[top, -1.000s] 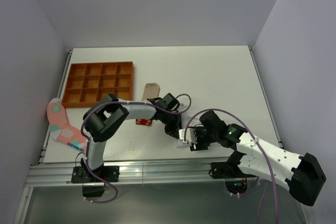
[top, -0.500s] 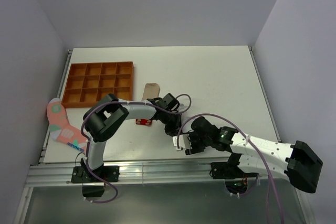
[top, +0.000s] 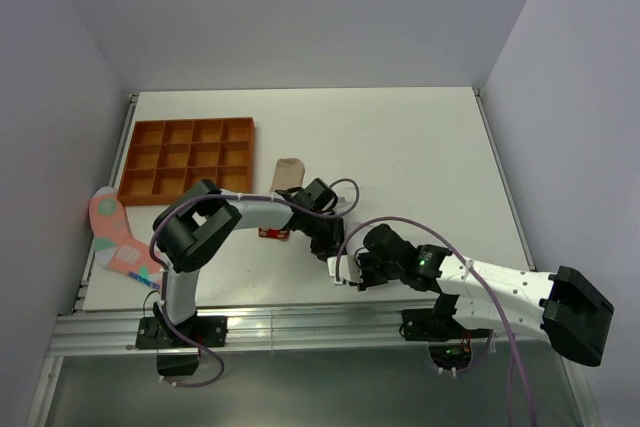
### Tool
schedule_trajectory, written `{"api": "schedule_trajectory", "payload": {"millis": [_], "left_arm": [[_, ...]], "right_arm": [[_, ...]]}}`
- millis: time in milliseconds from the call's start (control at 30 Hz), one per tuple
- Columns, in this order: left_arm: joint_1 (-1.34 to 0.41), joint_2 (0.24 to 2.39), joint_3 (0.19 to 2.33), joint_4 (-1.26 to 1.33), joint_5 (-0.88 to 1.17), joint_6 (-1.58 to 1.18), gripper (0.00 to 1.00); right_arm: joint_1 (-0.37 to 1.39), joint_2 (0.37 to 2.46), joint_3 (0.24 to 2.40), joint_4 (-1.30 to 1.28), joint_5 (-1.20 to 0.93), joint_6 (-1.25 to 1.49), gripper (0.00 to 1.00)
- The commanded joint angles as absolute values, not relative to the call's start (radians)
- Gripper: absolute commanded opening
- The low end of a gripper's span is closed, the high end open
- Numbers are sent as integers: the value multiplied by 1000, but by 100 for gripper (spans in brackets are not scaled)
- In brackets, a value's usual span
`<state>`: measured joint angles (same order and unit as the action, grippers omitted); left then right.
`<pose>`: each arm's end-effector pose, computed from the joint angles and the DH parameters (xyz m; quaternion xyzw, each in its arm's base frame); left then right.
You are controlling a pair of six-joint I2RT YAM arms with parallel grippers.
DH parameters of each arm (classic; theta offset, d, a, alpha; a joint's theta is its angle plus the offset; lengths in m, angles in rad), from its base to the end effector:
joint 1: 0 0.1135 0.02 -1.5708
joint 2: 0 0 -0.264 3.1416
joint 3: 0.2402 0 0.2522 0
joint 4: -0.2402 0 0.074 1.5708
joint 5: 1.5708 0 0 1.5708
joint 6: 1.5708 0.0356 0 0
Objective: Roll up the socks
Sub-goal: Roll the sock at the center of the board.
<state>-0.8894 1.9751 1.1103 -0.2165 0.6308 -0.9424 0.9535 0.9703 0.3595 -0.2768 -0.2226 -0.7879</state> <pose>0.2210 -0.3058 0.1181 -0.0507 -0.9240 0.3660 0.0984 0.0946 0.1469 0.1557 -0.7401 0.5749 0.1318 0.3231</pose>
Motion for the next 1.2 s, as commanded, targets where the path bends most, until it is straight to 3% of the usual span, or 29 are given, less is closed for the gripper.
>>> {"api": "schedule_trajectory", "payload": {"millis": [0,300,500,733,1167], "left_arm": [[-871,1913,1066,-193,540,-974,26],[-789,1816,1098,-147,416,-965,37],[-750,1917,1253,-206,425,-807,46],[-749,2087,1425,-316,453,-669,46],[-759,2138,1408,-365,503,-561,50]], "right_arm": [[957,968,325,-278,-212,-769,16],[954,991,337,-281,-224,-767,14],[954,997,353,-287,-227,-769,14],[956,999,364,-299,-224,-770,15],[954,1011,365,-302,-213,-773,15]]}}
